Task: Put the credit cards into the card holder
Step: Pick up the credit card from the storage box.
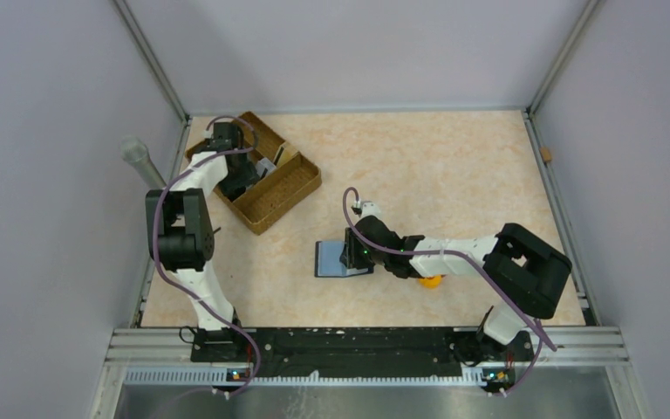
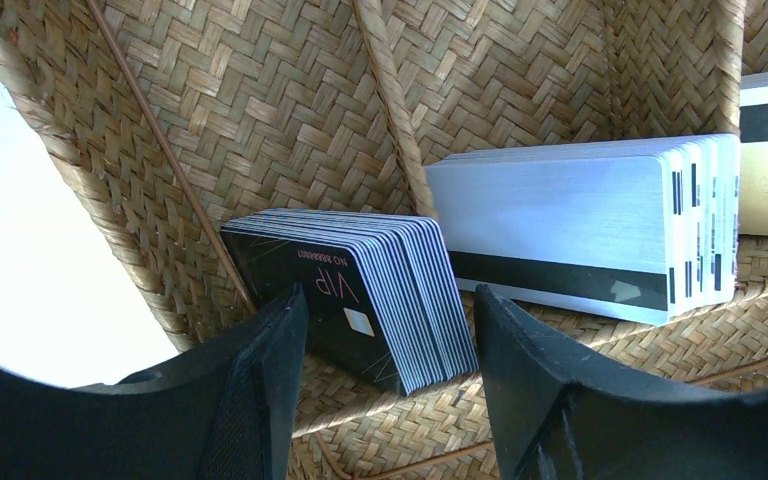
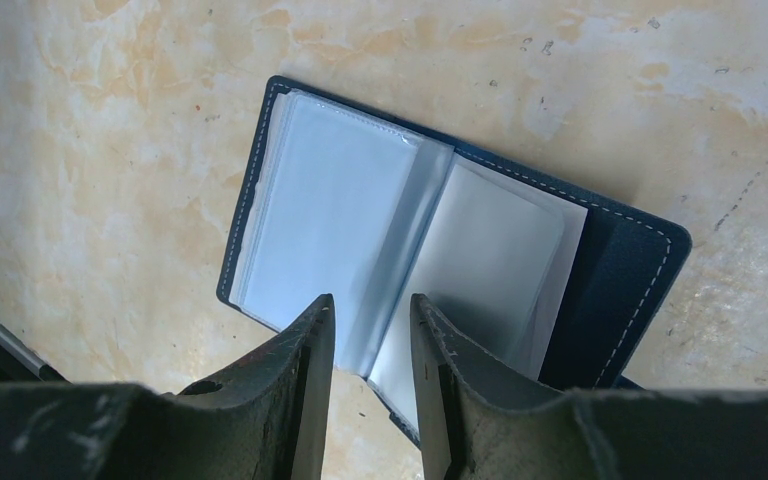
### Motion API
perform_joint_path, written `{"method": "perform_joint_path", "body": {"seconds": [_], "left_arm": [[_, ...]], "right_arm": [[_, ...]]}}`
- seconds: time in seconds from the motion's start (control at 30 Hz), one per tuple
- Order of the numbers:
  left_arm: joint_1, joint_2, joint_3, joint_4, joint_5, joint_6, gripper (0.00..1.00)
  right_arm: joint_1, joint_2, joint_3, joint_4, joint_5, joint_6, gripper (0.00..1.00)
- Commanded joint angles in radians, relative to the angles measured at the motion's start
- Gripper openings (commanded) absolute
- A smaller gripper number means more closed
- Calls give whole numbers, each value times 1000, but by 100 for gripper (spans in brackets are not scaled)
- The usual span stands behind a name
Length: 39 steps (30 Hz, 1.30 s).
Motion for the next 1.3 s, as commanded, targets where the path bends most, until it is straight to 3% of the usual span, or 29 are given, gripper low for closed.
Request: {"method": "perform_joint_path", "body": {"seconds": [0.0, 1.03, 1.27], "left_arm": [[-14, -24, 22, 16, 55, 8, 64], [-14, -88, 8, 54, 54, 53, 59], [-14, -97, 2, 57, 48, 55, 50]], "right_arm": [[8, -47, 5, 8, 2, -11, 34], [8, -46, 13, 3, -8, -16, 35], [8, -43, 17, 1, -8, -17, 35]]}}
